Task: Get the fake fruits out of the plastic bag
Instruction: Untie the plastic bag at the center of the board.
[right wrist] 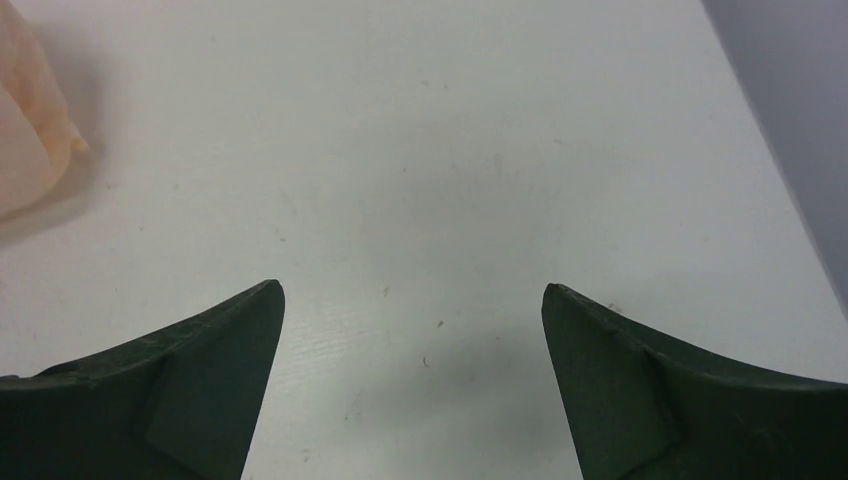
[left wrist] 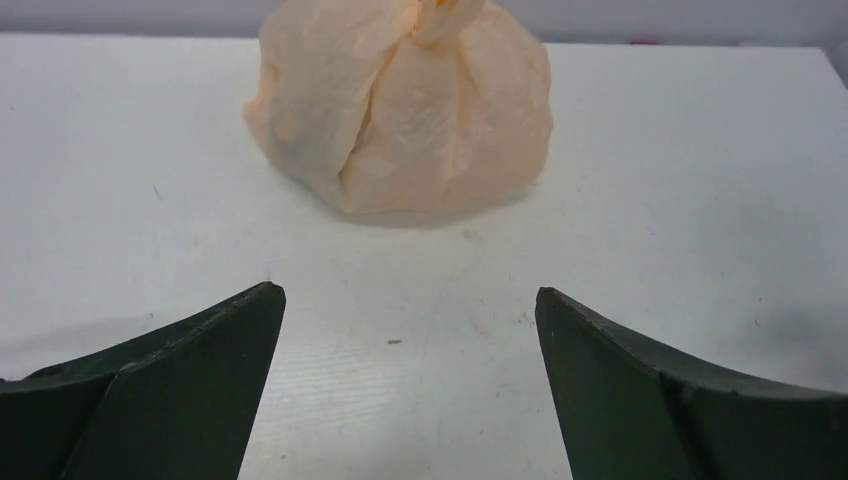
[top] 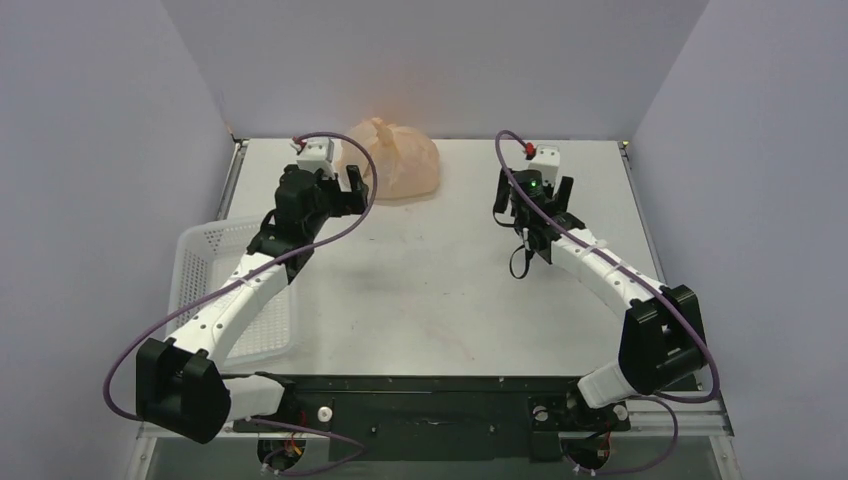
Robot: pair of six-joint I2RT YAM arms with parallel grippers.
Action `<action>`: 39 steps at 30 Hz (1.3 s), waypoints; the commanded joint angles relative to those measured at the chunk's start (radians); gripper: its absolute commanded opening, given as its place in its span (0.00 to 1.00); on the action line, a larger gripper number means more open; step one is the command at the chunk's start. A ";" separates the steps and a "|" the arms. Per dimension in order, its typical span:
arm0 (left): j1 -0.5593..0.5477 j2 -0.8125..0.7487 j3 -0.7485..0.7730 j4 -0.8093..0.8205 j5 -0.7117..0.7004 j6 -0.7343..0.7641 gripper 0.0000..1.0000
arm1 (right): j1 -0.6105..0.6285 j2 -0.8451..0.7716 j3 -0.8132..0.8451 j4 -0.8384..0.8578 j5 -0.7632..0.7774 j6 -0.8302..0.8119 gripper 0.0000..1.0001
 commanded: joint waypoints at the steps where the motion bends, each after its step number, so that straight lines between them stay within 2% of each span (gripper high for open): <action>1: 0.060 0.005 0.055 0.180 0.040 0.028 0.96 | 0.044 -0.009 0.003 0.130 0.029 0.040 0.97; 6: 0.159 0.017 0.059 0.195 0.141 -0.058 0.93 | 0.093 0.027 0.029 0.151 0.054 0.045 0.97; 13: 0.170 0.025 0.049 0.204 0.128 -0.064 0.93 | 0.103 0.085 0.096 0.149 0.008 0.071 0.97; 17: 0.173 0.027 0.055 0.191 0.106 -0.060 0.93 | 0.104 0.161 0.149 0.199 -0.093 0.101 0.97; 21: 0.188 0.046 0.071 0.161 0.094 -0.068 0.93 | 0.104 0.254 0.190 0.329 -0.231 0.148 0.97; 30: 0.213 0.120 0.138 0.049 0.014 -0.060 0.93 | 0.102 0.543 0.519 0.409 -0.411 0.223 0.97; 33: 0.225 0.132 0.156 -0.010 -0.128 -0.063 0.93 | 0.106 0.642 0.630 0.407 -0.429 0.253 0.97; 35: 0.237 0.141 0.164 -0.026 -0.175 -0.051 0.93 | 0.106 0.697 0.694 0.399 -0.434 0.271 0.96; 39: 0.277 0.148 0.147 0.001 -0.129 -0.049 0.93 | 0.108 0.807 0.825 0.381 -0.446 0.278 0.95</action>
